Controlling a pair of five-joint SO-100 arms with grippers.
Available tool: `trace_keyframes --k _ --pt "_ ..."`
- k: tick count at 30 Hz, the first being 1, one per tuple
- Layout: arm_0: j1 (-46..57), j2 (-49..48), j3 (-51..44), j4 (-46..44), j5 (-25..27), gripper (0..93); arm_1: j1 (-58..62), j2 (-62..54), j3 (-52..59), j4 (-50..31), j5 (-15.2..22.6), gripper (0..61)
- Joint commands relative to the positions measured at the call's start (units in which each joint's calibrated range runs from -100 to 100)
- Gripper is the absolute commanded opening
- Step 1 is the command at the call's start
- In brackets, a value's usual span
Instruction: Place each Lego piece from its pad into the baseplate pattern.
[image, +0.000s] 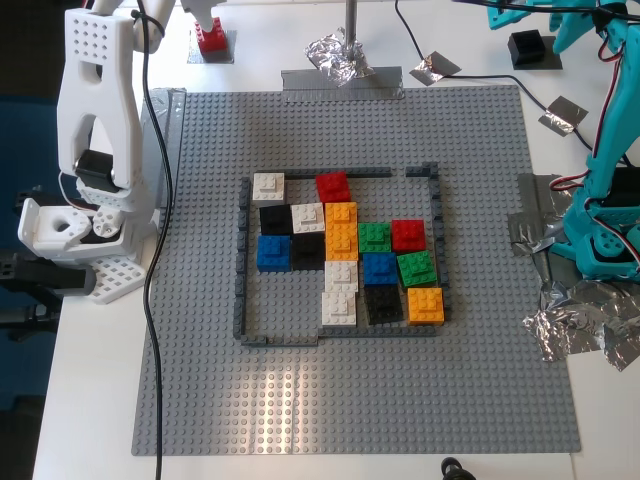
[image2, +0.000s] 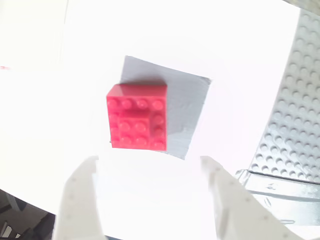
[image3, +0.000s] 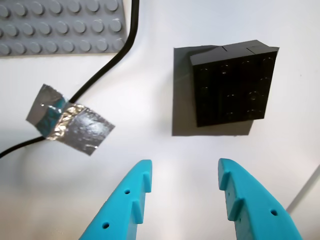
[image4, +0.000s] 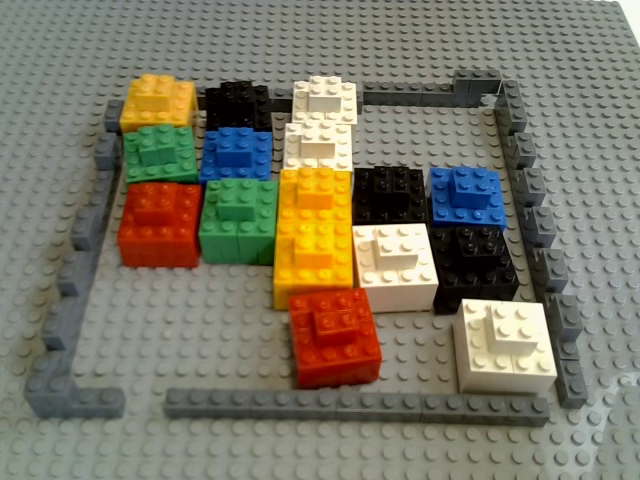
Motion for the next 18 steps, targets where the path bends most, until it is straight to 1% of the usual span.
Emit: trace_keyframes --k 1,2,4,8,18 --pt "-0.3 2.6 -8.5 -0.4 0.3 15.3 -1.7 0.3 -4.1 -3.3 -0.2 26.5" --pt "-0.8 3.7 -10.4 -0.3 0.4 15.4 -1.9 1.2 -4.1 -4.3 -0.2 26.3" --pt "-1.3 4.2 -11.5 -0.2 1.0 15.4 -2.1 1.9 -3.8 -5.1 -0.3 26.2" --pt "-2.6 4.4 -11.6 0.1 3.2 15.4 -2.1 2.9 -3.1 -6.1 -0.8 26.0" --pt "-3.5 6.2 -11.7 0.1 3.3 15.4 -2.3 4.3 -1.3 -9.4 -1.2 25.5"
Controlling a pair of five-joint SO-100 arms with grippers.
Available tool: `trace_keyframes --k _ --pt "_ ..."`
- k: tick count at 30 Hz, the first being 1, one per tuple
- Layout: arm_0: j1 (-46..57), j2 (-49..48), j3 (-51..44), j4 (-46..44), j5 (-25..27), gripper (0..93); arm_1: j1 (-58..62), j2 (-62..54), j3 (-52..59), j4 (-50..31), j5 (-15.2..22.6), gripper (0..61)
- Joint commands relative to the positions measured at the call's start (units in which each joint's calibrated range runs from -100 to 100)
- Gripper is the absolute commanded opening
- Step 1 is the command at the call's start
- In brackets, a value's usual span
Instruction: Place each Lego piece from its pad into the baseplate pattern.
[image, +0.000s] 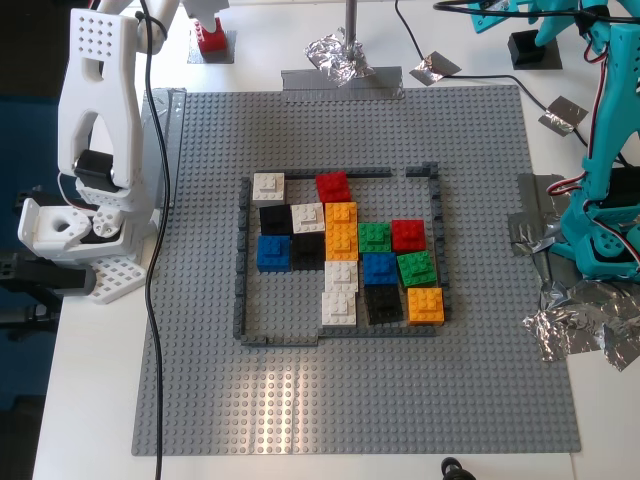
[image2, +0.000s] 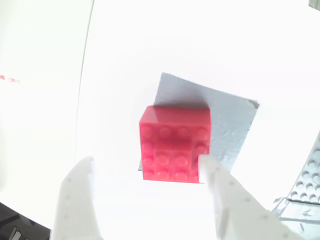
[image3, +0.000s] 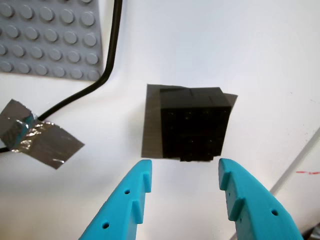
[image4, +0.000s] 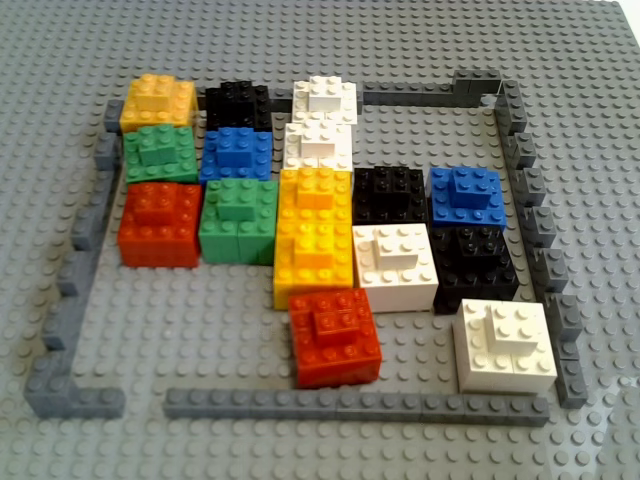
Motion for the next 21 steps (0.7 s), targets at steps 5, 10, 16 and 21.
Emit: trace_keyframes --k 5,10,16,21 --pt "-0.3 1.3 -2.9 0.4 0.2 15.4 -1.0 0.0 -0.3 -1.5 -0.4 25.5" --pt "-0.5 1.5 -3.8 0.4 0.2 15.4 -1.0 0.1 0.3 -1.9 -0.6 25.4" --pt "-1.0 3.5 -6.2 0.5 0.2 15.4 -1.6 0.1 0.6 -1.7 -1.1 24.8" --pt "-0.8 5.4 -7.7 0.5 0.2 14.8 -2.1 0.0 0.7 -0.6 -1.4 13.9"
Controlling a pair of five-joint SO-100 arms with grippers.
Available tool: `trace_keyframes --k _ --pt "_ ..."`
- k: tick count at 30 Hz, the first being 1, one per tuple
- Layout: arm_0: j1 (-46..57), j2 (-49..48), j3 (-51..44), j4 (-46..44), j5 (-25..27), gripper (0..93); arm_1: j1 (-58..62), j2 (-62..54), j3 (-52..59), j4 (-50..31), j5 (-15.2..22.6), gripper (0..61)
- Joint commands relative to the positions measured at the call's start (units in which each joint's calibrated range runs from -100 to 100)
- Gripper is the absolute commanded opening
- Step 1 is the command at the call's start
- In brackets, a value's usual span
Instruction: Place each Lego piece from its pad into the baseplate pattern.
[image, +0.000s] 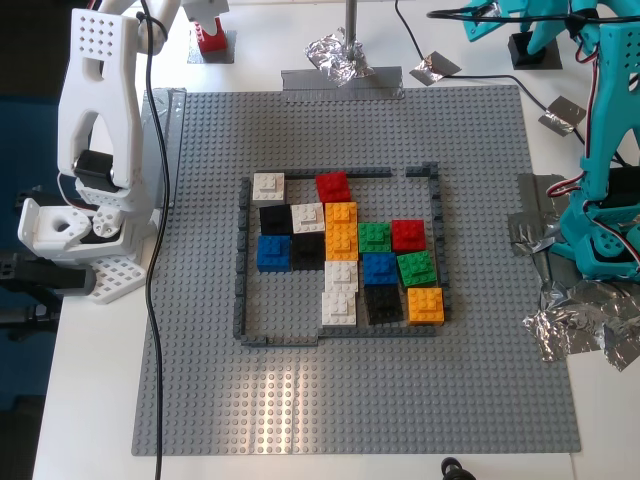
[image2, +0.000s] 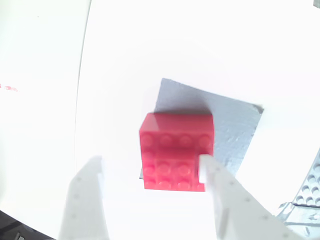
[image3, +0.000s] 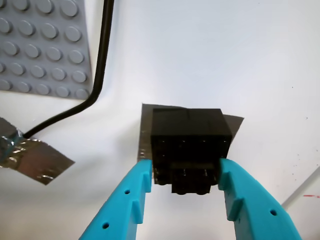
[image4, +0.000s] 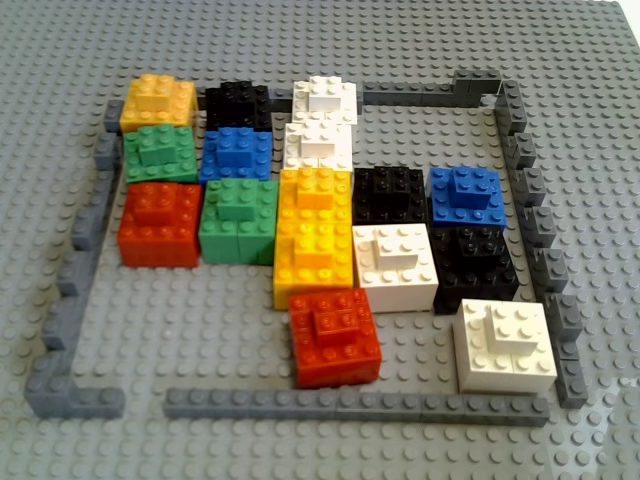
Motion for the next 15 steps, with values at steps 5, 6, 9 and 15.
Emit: trace_keyframes --k 5,6,9,15 --pt "-0.2 -0.2 -2.8 0.5 0.2 14.5 -1.9 -1.9 0.0 1.8 -0.6 5.0" --pt "-0.2 -0.1 -2.8 0.5 0.2 14.3 -1.9 -2.1 0.0 1.7 -0.5 2.8" --pt "-0.2 0.2 -2.8 0.6 0.2 7.7 -1.9 -3.2 -0.1 1.6 -0.2 0.3" --pt "-0.2 0.7 -3.6 0.6 0.2 3.0 -1.8 -6.1 -1.6 3.1 -0.3 0.3"
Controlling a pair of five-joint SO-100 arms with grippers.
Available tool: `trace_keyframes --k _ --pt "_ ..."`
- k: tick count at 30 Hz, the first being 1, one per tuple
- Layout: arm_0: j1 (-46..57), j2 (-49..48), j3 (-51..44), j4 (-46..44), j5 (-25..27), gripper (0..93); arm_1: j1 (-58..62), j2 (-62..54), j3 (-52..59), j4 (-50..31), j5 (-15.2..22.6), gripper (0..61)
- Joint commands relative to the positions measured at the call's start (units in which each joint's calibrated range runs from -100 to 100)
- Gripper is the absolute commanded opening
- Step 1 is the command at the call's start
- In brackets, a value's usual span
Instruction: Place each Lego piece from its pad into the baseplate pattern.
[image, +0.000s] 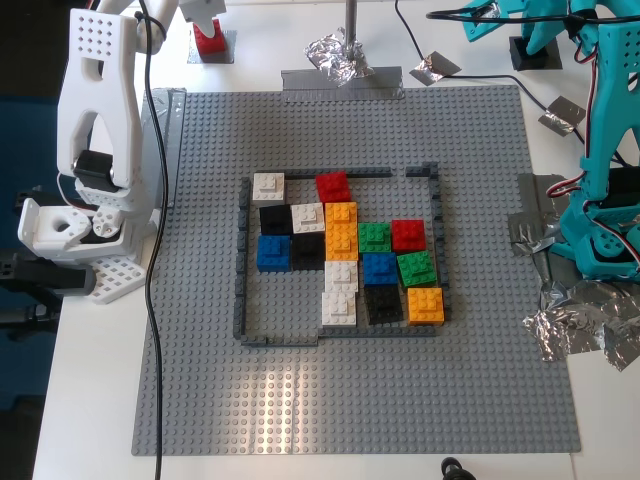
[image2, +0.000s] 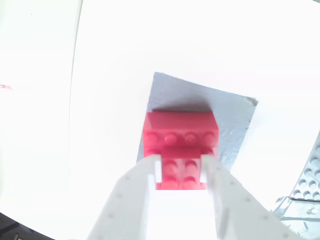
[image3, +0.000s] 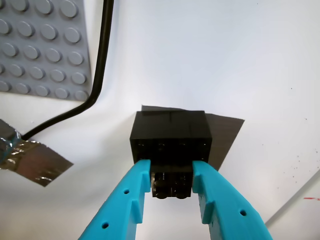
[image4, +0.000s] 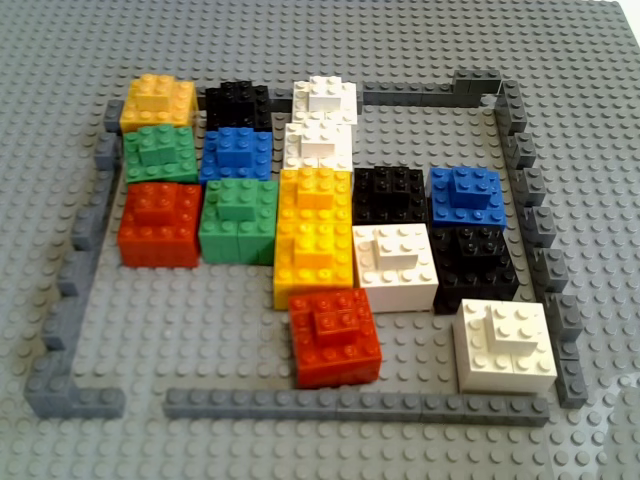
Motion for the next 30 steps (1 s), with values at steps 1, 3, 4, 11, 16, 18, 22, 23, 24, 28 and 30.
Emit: trace_keyframes --k 1,3,4,11,16,18,22,23,24,28,30 --pt "-0.2 -0.3 -2.5 0.3 0.2 3.0 -1.3 -6.5 -2.4 2.3 0.1 0.3" --pt "-0.2 -0.3 -2.5 0.3 0.2 3.0 -1.3 -7.8 -3.5 3.4 -0.1 0.3" --pt "-0.2 -0.4 -2.5 0.4 0.2 3.0 -1.2 -8.7 -3.9 4.0 -0.2 0.3" --pt "-0.2 -1.9 -2.5 2.9 0.2 0.9 0.1 -19.8 2.4 5.7 -0.9 0.3" --pt "-0.7 -5.7 -1.7 2.9 1.8 0.6 3.7 -33.8 18.0 3.7 -1.8 0.3" --pt "-1.0 -7.5 -1.6 2.9 2.4 0.6 6.7 -40.9 26.1 3.7 -2.7 0.3" --pt "-1.8 -9.5 -1.6 2.9 2.4 0.6 11.2 -49.1 34.7 5.3 -4.0 0.3" --pt "-2.0 -10.0 -1.6 3.0 2.4 0.6 12.4 -50.7 36.0 6.0 -4.3 0.3" --pt "-2.1 -10.6 -1.5 3.3 2.4 0.7 13.7 -52.1 37.1 6.7 -4.8 0.3" --pt "-3.7 -15.7 2.2 4.9 2.4 0.7 21.4 -58.4 40.8 12.8 -10.1 0.2" --pt "-4.5 -17.7 3.9 5.2 2.4 0.7 24.8 -61.5 44.7 12.9 -12.4 0.2"
